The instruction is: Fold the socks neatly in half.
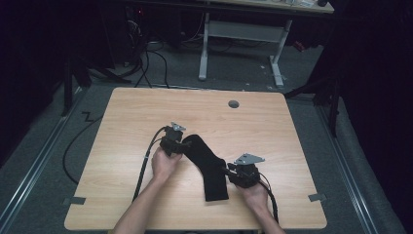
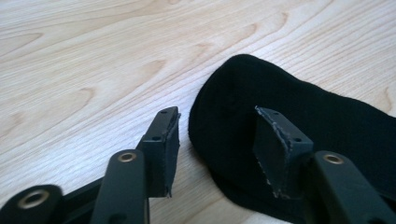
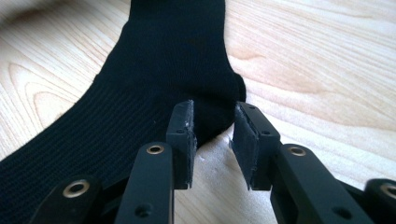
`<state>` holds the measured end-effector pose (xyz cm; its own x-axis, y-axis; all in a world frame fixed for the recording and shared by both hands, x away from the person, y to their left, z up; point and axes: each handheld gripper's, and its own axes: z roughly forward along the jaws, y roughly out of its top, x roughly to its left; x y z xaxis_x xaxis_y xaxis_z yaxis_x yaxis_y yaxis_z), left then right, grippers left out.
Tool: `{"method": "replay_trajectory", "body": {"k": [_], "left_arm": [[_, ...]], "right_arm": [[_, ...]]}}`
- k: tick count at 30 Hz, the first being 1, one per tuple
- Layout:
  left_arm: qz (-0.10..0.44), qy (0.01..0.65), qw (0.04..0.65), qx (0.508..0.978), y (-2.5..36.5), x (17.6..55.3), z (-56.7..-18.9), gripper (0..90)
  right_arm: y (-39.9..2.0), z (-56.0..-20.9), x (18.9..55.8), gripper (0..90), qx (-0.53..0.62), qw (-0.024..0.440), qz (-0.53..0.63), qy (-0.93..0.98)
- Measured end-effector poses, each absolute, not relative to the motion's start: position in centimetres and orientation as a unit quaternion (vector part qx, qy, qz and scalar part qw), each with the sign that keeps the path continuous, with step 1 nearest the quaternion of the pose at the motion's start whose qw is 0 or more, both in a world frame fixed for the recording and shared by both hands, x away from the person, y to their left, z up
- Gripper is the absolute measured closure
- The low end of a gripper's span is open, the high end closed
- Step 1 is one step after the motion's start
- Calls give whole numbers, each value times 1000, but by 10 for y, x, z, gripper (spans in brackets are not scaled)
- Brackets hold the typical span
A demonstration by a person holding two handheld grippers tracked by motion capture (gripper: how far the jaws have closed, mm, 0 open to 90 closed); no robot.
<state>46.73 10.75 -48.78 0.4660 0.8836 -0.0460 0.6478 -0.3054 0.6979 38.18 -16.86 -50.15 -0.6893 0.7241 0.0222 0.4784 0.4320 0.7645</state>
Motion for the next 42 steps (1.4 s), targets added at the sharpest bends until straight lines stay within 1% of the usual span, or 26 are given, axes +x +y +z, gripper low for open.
{"method": "replay_trajectory", "body": {"k": [10, 19, 22, 26, 28, 30, 31, 34, 38, 42], "left_arm": [[164, 488, 331, 791, 107, 473, -491, 594], [150, 485, 338, 793, 110, 475, -491, 723], [138, 486, 345, 791, 111, 476, -492, 768], [124, 486, 352, 790, 115, 481, -491, 805], [133, 481, 358, 789, 116, 477, -491, 824], [156, 463, 381, 785, 115, 471, -489, 838], [164, 455, 387, 785, 115, 469, -487, 841], [161, 450, 405, 779, 115, 468, -483, 846], [164, 439, 406, 784, 116, 465, -481, 846], [176, 430, 412, 784, 119, 461, -475, 846]], "right_arm": [[-169, -506, 381, 684, 359, 154, 383, 837], [-167, -506, 382, 688, 361, 154, 390, 833], [-166, -503, 381, 693, 359, 156, 395, 831], [-156, -500, 386, 697, 349, 149, 393, 838], [-152, -504, 386, 703, 346, 148, 387, 842], [-150, -506, 383, 709, 337, 160, 382, 845], [-150, -506, 384, 709, 335, 159, 382, 846], [-153, -507, 390, 708, 347, 134, 387, 844], [-149, -507, 385, 708, 345, 155, 381, 844], [-151, -507, 387, 706, 347, 147, 384, 843]]}}
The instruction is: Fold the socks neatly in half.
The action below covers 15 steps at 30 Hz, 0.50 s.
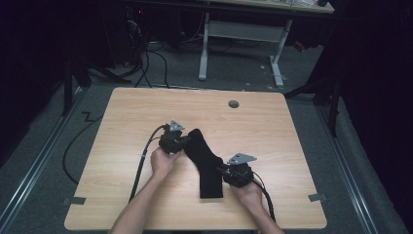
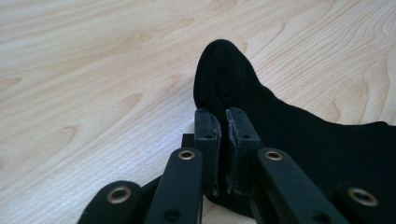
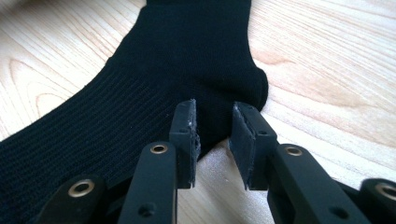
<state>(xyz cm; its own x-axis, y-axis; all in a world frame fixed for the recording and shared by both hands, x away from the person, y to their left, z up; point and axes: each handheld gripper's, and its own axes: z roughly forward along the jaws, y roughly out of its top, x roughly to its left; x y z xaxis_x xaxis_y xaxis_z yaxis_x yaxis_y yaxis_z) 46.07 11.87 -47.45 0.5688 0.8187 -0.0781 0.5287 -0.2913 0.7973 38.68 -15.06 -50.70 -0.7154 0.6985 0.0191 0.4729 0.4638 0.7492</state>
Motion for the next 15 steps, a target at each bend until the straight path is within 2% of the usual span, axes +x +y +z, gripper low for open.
{"method": "replay_trajectory", "body": {"k": [15], "left_arm": [[195, 404, 394, 802, 108, 449, -468, 848]], "right_arm": [[-150, -508, 385, 701, 354, 151, 385, 839]]}}
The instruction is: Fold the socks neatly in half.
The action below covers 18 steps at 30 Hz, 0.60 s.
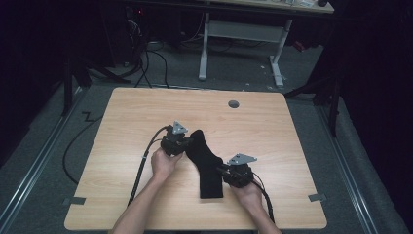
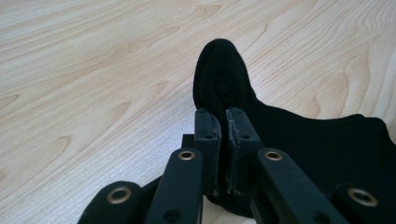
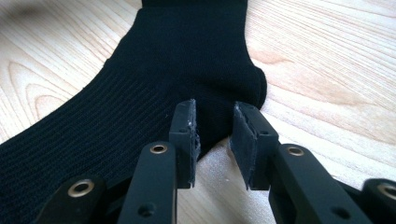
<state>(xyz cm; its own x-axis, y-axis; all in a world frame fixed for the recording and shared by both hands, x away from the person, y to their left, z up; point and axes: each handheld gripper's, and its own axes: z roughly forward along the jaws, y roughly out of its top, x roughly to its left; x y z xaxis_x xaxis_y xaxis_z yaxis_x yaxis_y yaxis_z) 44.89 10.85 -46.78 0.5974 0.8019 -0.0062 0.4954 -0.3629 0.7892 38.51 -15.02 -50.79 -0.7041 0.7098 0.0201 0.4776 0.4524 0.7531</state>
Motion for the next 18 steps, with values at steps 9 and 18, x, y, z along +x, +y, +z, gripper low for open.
{"method": "replay_trajectory", "body": {"k": [9, 18], "left_arm": [[197, 396, 405, 801, 105, 444, -462, 848], [178, 385, 402, 811, 102, 434, -458, 848]], "right_arm": [[-149, -508, 386, 703, 357, 149, 387, 837], [-150, -509, 386, 714, 356, 147, 392, 835]]}}
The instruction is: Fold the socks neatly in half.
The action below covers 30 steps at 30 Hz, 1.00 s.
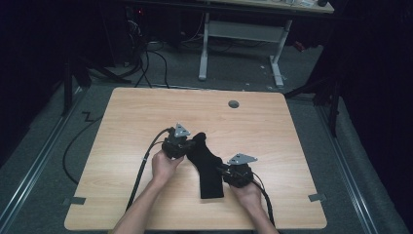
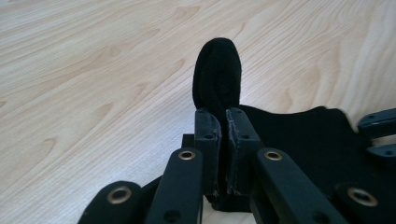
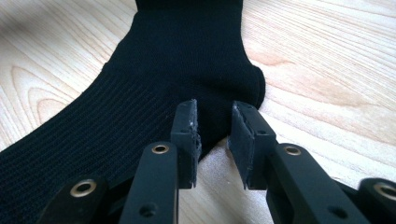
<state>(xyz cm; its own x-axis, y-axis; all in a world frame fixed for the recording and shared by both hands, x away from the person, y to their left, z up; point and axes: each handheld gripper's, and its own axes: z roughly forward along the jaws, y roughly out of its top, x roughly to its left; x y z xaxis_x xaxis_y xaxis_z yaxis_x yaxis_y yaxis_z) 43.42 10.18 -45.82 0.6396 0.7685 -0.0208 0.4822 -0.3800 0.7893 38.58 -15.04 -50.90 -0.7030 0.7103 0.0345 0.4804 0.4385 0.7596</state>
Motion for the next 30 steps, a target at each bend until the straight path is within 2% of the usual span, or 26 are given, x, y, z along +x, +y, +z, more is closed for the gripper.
{"method": "replay_trajectory", "body": {"k": [16, 30], "left_arm": [[155, 378, 416, 812, 96, 422, -462, 840], [144, 370, 376, 837, 80, 415, -485, 821]], "right_arm": [[-150, -510, 384, 715, 354, 153, 394, 834], [-150, -510, 384, 703, 355, 157, 393, 833]]}}
